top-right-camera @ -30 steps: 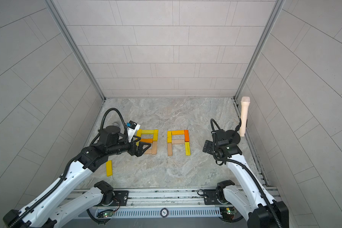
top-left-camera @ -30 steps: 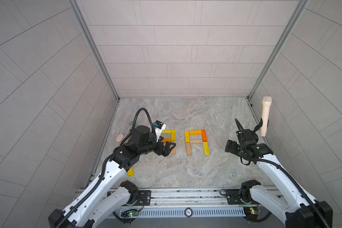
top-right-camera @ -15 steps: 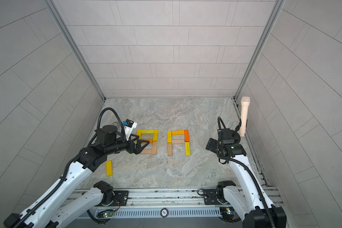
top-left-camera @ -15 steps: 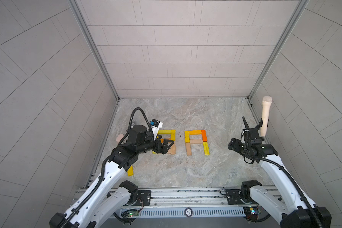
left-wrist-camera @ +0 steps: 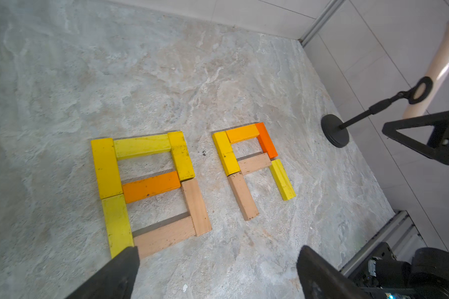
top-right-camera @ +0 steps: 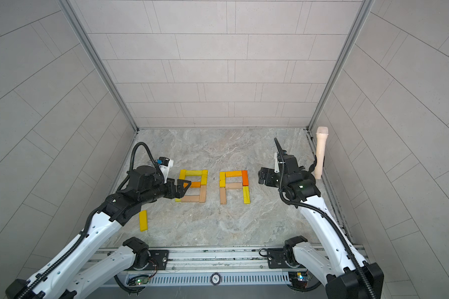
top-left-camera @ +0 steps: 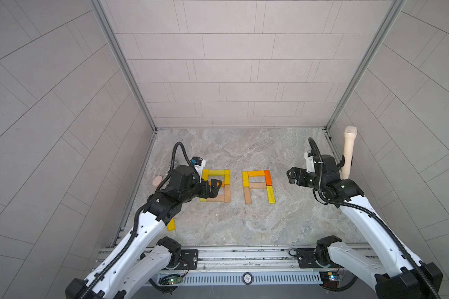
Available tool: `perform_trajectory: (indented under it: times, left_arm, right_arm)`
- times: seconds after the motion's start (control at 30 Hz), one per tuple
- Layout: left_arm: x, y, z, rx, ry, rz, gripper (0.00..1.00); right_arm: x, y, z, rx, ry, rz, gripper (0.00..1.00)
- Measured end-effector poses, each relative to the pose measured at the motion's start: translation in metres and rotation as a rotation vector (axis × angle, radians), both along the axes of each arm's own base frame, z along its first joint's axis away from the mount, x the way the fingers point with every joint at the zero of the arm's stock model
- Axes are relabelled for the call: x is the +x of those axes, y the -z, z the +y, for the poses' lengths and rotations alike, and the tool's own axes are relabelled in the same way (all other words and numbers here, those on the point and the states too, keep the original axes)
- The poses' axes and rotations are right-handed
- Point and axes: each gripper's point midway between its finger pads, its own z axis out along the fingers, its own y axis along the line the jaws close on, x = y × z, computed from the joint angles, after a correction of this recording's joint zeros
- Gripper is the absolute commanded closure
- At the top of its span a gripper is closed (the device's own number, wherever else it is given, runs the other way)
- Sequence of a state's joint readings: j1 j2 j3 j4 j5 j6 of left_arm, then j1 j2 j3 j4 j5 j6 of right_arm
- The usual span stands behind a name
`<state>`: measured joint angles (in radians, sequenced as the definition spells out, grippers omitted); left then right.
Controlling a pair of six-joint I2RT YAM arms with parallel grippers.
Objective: Assemble the number 8 with building blocks
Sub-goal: Pick up the building block from the center of the board.
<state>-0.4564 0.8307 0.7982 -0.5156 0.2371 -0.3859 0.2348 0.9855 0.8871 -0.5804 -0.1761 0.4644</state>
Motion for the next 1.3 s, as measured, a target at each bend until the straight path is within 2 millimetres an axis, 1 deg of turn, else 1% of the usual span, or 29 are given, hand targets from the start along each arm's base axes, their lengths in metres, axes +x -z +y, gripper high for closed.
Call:
perform_trajectory:
  times: [0.2,0.27,0.4,0.47,0.6,0.67,0.8,0.93,1.07,1.3]
  left_arm:
    - [-0.004,-0.006,0.031,0.072,-0.158,0.040,0.00]
    - [-0.008,-0.005,0.042,0.088,-0.211,0.054,0.00]
    - [-0.018,0.004,0.063,0.117,-0.315,0.085,0.00]
    - [-0.022,0.014,0.079,0.155,-0.399,0.115,0.00]
    - [-0.027,0.038,0.103,0.237,-0.550,0.208,0.00]
    - [-0.030,0.054,0.110,0.279,-0.606,0.262,0.01]
    - [-0.039,0.094,0.126,0.359,-0.693,0.385,0.02]
    - [-0.047,0.122,0.147,0.365,-0.808,0.492,0.04]
    - [-0.053,0.143,0.161,0.358,-0.890,0.555,0.06]
    - [-0.057,0.176,0.172,0.350,-0.970,0.646,0.09]
  right_arm:
    - [0.000,-0.004,0.043,0.014,-0.159,-0.046,0.04]
    - [-0.002,-0.004,0.059,0.029,-0.217,-0.059,0.04]
    - [-0.011,0.005,0.084,0.040,-0.334,-0.046,0.04]
    - [-0.015,0.010,0.096,0.049,-0.389,-0.030,0.04]
    - [-0.016,0.019,0.103,0.054,-0.423,-0.003,0.04]
    - [-0.017,0.020,0.105,0.058,-0.430,0.002,0.05]
    - [-0.015,0.018,0.107,0.066,-0.436,-0.011,0.05]
    - [-0.017,0.023,0.107,0.069,-0.437,-0.017,0.05]
    - [-0.020,0.030,0.105,0.065,-0.436,-0.004,0.05]
    - [-0.020,0.030,0.104,0.059,-0.434,-0.007,0.05]
